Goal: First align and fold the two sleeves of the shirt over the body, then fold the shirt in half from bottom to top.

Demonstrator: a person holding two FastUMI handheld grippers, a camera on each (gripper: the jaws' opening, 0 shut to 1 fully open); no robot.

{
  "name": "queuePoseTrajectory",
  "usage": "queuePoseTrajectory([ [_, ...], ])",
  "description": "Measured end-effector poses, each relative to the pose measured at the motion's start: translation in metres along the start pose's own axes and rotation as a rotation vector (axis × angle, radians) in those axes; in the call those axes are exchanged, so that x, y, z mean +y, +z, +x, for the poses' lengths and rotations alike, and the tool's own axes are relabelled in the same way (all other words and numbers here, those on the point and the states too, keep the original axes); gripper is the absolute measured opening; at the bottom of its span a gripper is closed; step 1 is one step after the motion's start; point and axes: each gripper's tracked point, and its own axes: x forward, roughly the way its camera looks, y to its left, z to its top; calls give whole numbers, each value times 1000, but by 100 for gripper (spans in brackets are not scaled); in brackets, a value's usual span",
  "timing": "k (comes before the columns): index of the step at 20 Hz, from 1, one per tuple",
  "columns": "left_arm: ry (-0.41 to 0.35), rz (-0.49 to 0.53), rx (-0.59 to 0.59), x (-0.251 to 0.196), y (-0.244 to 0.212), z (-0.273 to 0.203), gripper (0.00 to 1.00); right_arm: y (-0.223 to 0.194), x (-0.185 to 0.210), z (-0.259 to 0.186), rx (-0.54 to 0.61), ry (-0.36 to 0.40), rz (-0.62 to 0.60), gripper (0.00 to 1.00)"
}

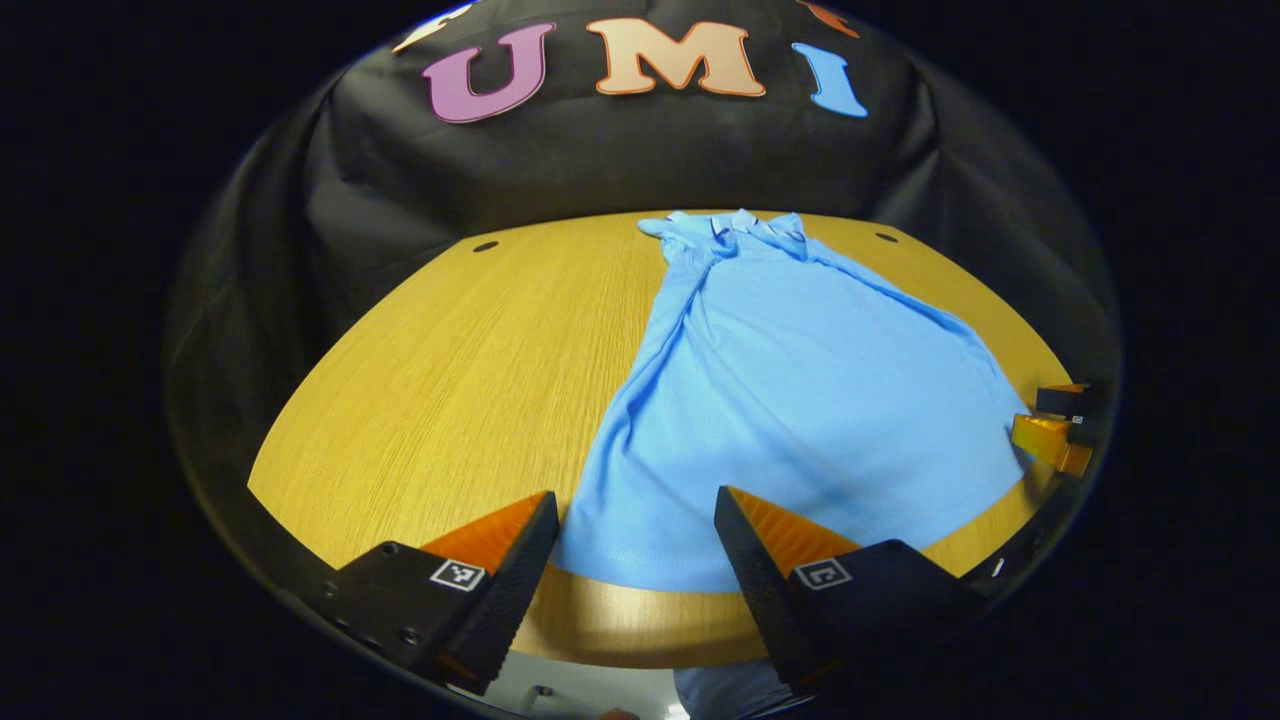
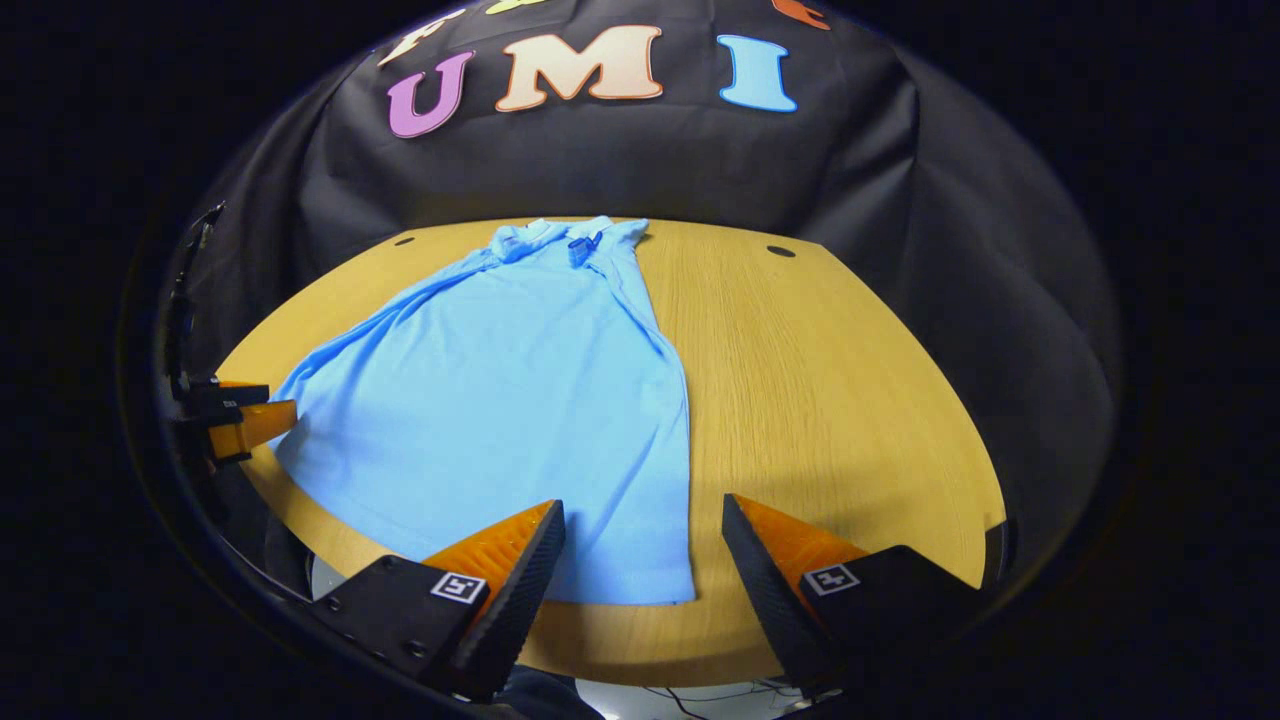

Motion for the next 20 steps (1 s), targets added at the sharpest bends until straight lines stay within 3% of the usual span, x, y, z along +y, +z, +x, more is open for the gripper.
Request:
queuePoseTrajectory([
  [3,-35,-42,-16,-7,-2,1,96,-3,1,2,20,25,47,94],
  [4,-41,-55,-15,-10,-3,2,86,-3,1,1,21,30,38,99],
  [7,-63,-37,-14,-24,-2,2,66,0,5,4,18,56,24,92],
  [9,-80,-42,-35,-34,-1,2,40,-2,11,5,19,88,31,77],
  [10,-61,-54,-42,-35,-2,2,16,-2,19,5,24,109,29,59],
  [11,-48,-52,-44,-35,-2,2,7,-2,24,4,23,123,32,43],
  [12,-37,-49,-38,-36,-2,4,1,-2,25,5,23,118,31,15],
  [13,-39,-46,-29,-36,-2,3,0,-1,27,4,28,127,26,5],
  [20,-58,-122,-7,-20,12,1,0,32,24,0,14,169,63,2],
])
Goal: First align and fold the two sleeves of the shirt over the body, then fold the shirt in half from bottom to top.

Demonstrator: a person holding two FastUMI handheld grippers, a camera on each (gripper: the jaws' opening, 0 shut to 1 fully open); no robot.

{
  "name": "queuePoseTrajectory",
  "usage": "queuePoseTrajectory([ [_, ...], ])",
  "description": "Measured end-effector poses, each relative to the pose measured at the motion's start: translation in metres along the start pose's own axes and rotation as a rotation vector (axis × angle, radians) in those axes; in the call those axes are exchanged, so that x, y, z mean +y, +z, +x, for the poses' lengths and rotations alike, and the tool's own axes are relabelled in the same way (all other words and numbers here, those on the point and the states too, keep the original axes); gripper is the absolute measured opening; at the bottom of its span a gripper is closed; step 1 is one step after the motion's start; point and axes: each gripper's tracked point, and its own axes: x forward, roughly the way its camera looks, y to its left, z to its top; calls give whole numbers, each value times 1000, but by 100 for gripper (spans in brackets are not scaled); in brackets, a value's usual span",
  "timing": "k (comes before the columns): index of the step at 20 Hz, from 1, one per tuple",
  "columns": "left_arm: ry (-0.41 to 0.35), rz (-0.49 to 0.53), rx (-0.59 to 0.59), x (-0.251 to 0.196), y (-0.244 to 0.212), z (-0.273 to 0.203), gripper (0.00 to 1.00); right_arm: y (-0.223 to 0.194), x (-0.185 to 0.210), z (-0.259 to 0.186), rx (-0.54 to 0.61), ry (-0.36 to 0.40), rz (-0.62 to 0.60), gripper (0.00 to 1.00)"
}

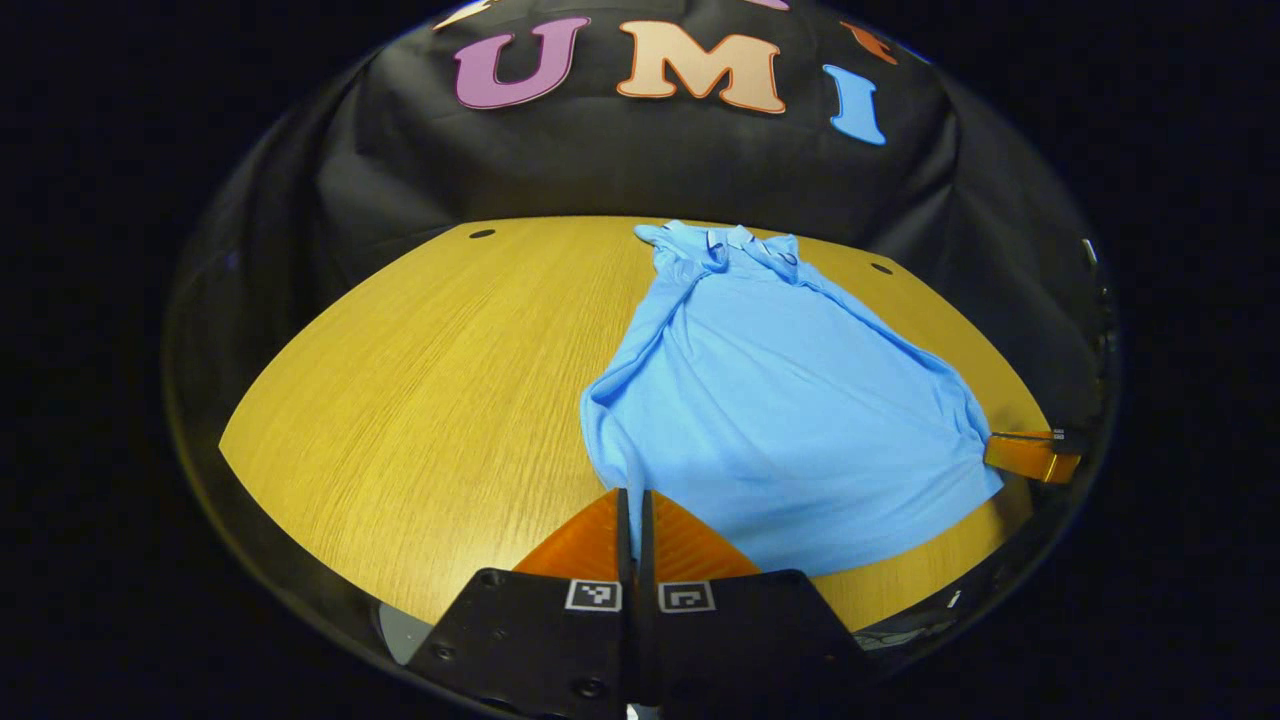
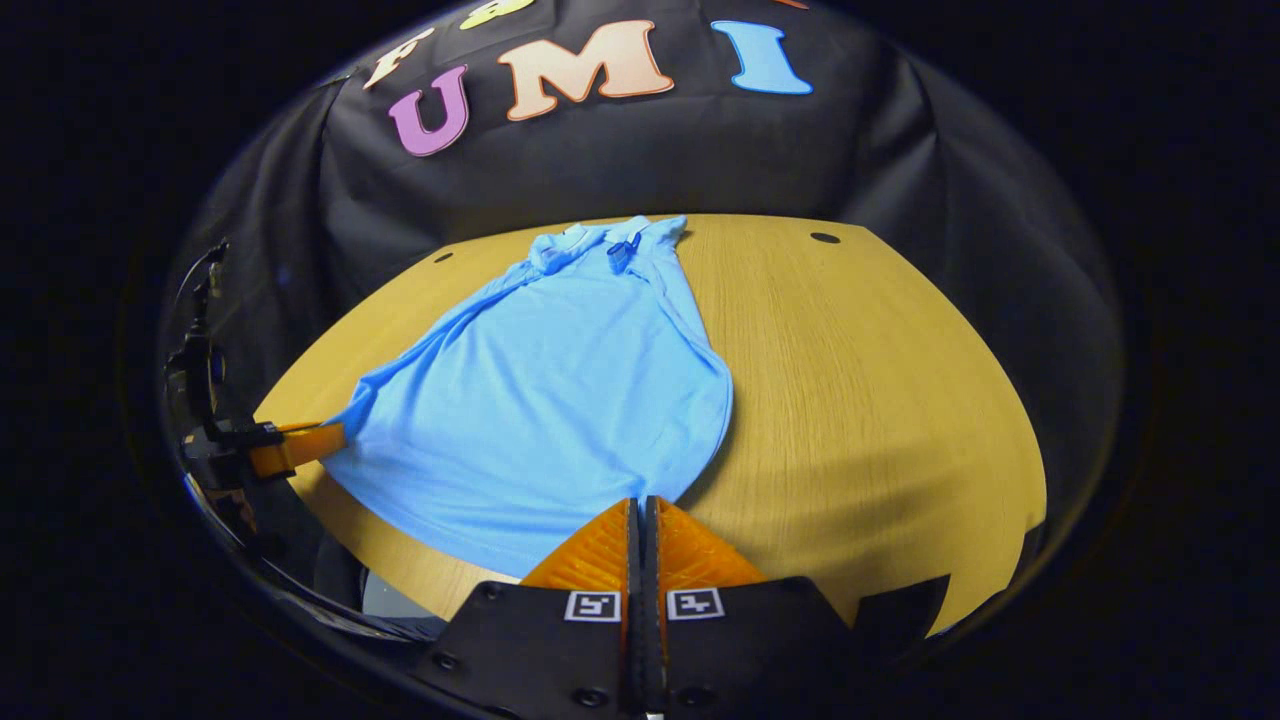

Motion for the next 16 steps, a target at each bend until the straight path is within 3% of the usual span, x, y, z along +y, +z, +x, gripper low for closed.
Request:
queuePoseTrajectory([
  [2,-20,3,26,-1,7,-1,0,22,2,-3,-31,10,5,3],
  [8,-58,-44,-60,-5,78,11,0,98,4,2,-130,16,-2,2],
  [16,-119,-52,-121,-8,159,46,0,174,8,42,-196,-12,45,2],
])
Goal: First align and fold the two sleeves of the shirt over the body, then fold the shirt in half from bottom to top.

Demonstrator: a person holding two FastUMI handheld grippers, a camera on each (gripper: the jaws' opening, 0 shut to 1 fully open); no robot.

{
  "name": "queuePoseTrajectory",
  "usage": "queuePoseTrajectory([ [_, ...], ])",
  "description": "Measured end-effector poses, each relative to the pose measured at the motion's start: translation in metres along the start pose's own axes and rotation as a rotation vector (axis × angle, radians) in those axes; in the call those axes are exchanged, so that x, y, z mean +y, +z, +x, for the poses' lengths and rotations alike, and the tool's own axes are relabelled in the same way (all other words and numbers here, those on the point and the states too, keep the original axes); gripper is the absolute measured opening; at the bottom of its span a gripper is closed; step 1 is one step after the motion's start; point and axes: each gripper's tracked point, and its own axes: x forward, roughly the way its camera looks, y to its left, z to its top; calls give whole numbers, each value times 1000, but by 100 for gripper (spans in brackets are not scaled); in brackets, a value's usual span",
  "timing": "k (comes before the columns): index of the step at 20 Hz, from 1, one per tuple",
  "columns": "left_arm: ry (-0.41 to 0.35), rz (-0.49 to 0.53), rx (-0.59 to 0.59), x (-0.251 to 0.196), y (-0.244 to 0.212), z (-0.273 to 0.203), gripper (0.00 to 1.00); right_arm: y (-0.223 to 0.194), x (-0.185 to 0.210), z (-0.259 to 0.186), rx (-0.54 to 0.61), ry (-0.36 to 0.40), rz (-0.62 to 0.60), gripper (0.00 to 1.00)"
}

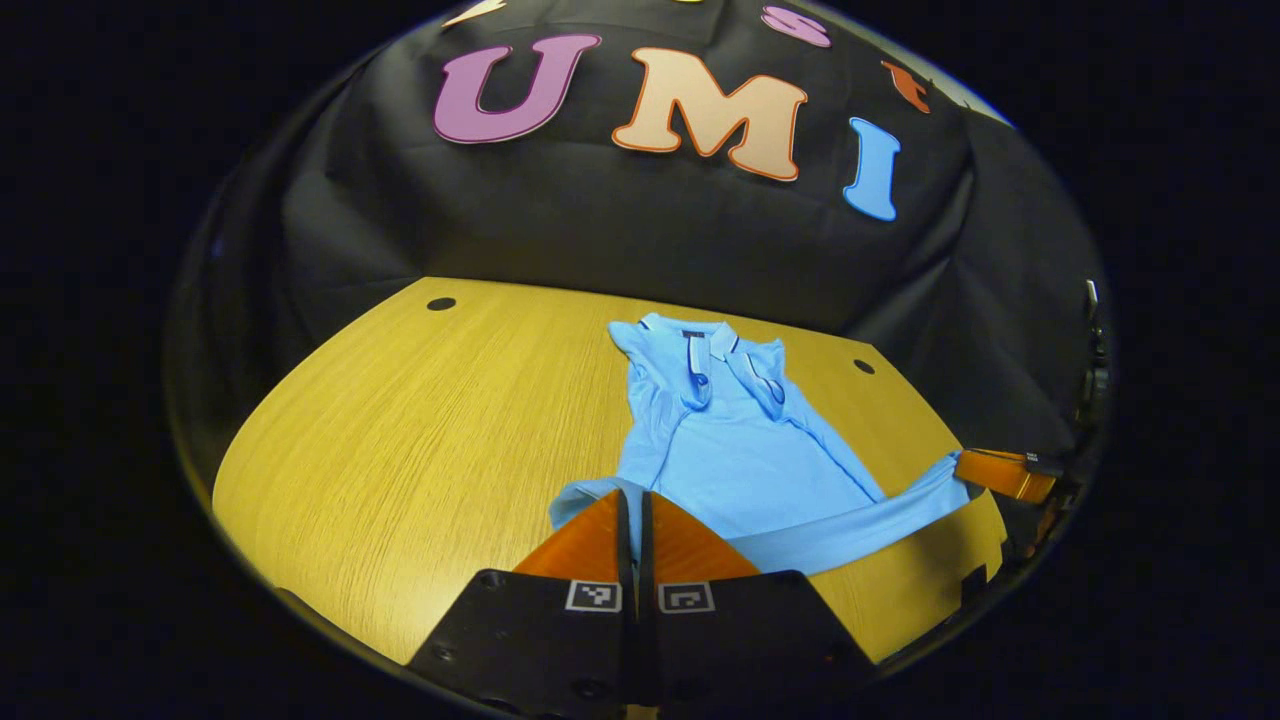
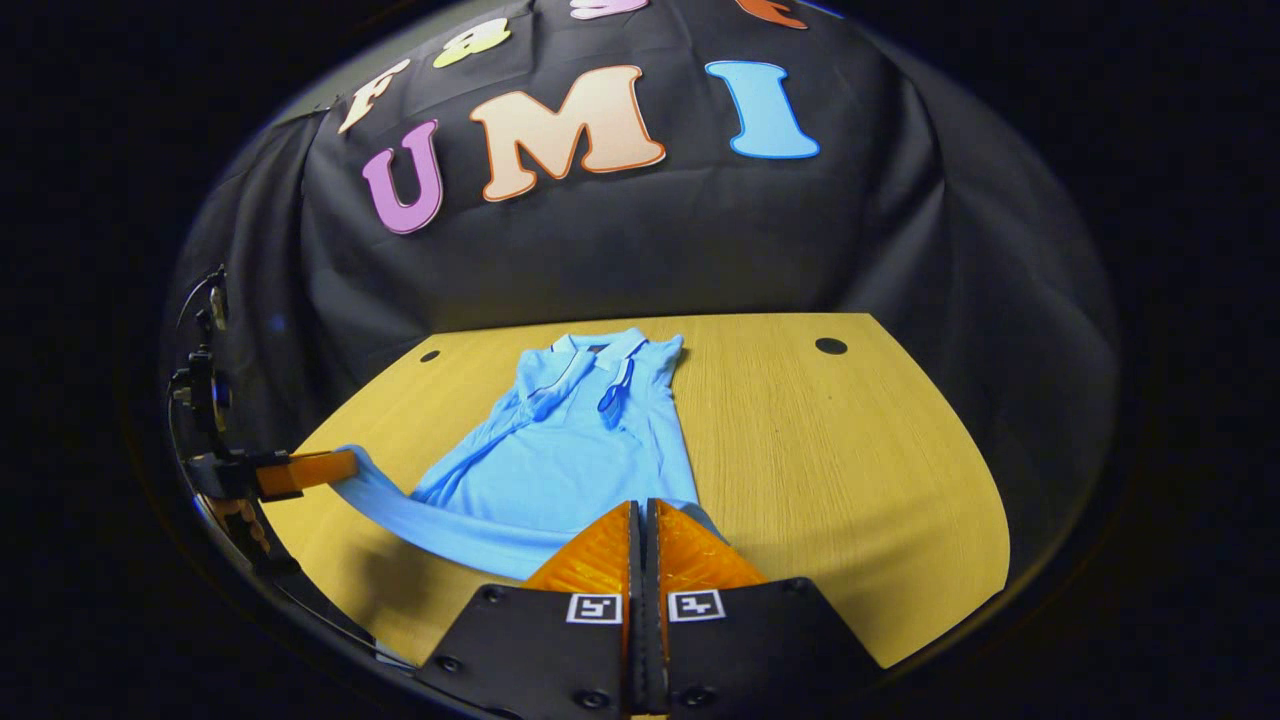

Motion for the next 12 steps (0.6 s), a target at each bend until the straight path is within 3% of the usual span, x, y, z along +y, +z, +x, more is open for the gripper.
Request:
queuePoseTrajectory([
  [12,-70,-5,-49,13,104,101,0,95,19,113,-129,-53,68,2],
])
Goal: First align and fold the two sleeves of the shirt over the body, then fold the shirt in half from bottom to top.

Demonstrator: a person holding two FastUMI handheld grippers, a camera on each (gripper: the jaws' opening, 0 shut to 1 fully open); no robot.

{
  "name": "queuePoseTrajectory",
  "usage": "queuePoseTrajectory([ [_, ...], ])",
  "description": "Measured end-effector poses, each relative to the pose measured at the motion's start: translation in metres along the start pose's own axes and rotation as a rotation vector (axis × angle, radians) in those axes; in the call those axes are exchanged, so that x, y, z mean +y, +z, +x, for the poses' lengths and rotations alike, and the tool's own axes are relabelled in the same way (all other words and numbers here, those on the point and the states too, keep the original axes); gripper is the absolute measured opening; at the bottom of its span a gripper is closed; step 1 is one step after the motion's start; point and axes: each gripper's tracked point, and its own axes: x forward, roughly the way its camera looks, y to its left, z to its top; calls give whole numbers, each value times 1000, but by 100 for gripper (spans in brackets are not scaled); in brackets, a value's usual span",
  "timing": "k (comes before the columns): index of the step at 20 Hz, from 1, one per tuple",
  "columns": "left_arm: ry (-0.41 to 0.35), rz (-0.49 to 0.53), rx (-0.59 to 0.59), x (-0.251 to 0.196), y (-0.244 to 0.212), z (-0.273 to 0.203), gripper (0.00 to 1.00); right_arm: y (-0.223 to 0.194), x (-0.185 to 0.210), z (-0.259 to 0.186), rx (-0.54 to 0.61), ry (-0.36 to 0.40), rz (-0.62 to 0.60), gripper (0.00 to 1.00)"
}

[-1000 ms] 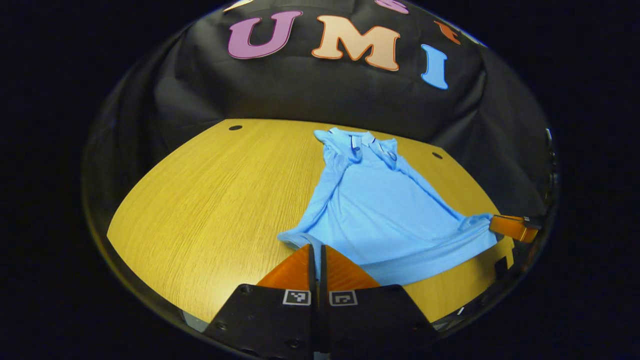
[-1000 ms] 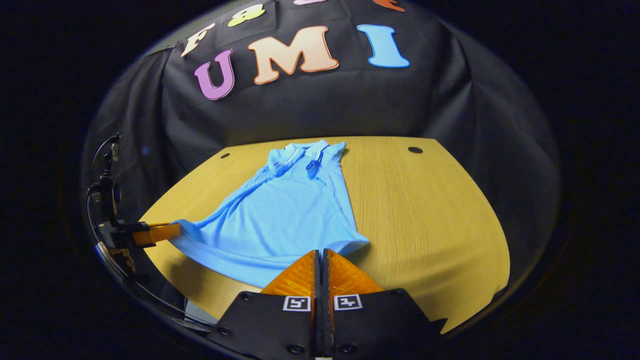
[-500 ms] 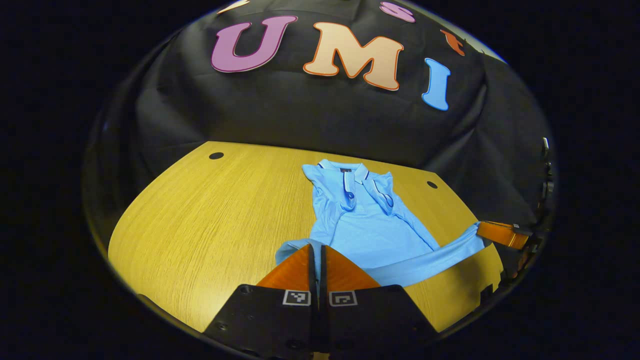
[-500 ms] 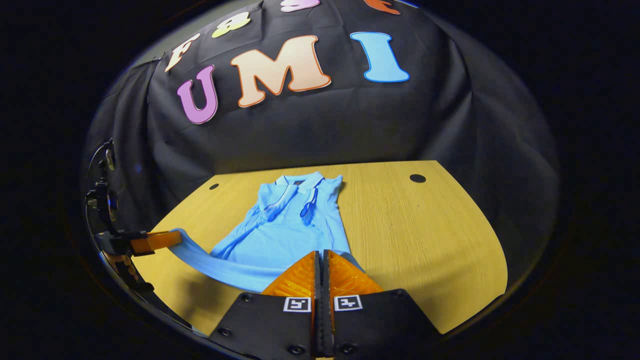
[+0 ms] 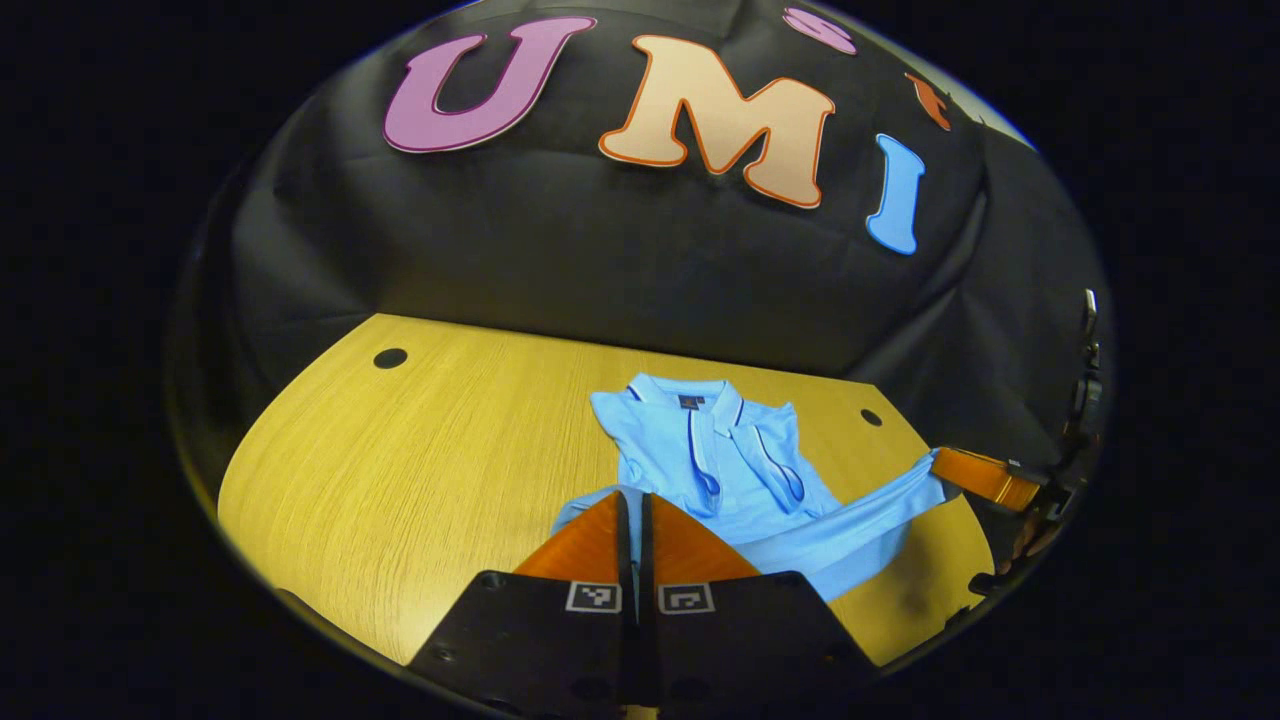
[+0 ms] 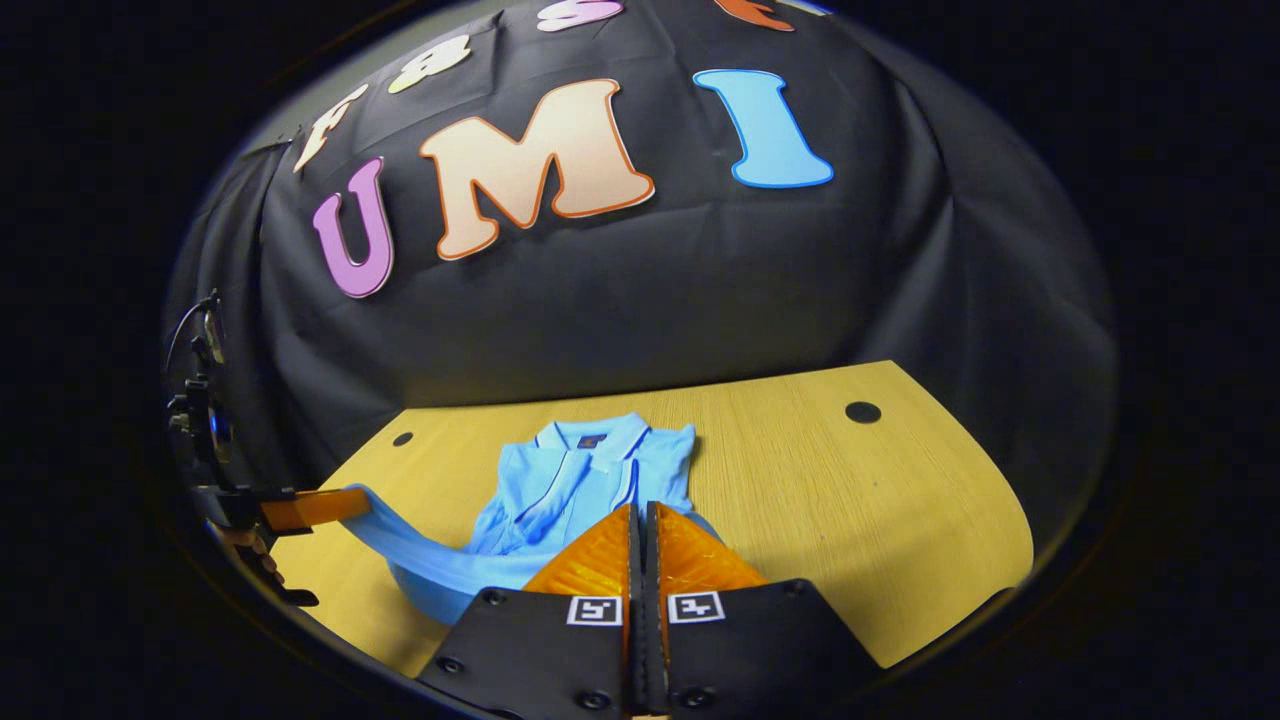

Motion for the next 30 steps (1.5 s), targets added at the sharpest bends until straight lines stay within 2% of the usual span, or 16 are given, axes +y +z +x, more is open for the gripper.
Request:
queuePoseTrajectory([
  [3,-17,39,-15,4,20,33,0,17,-4,36,-29,-27,26,0],
  [9,-36,95,-31,9,30,93,0,27,-20,98,-43,-75,95,2],
  [13,-37,67,1,19,25,138,0,26,-28,134,-56,-96,134,2],
  [15,-42,15,-8,24,35,159,0,35,-33,150,-78,-118,159,2],
  [17,-37,9,-22,33,49,178,0,37,-42,165,-93,-138,197,2],
  [22,-44,60,-13,41,49,210,0,22,-53,204,-69,-203,236,2],
  [26,3,19,3,50,40,210,1,-7,-48,207,-3,-218,194,0],
  [28,26,29,-12,53,54,190,47,-1,-38,193,-17,-209,130,39],
  [29,26,44,-29,53,47,187,70,9,-31,181,-35,-188,97,29],
  [30,35,61,-55,50,60,174,93,21,-23,168,-60,-177,56,52],
])
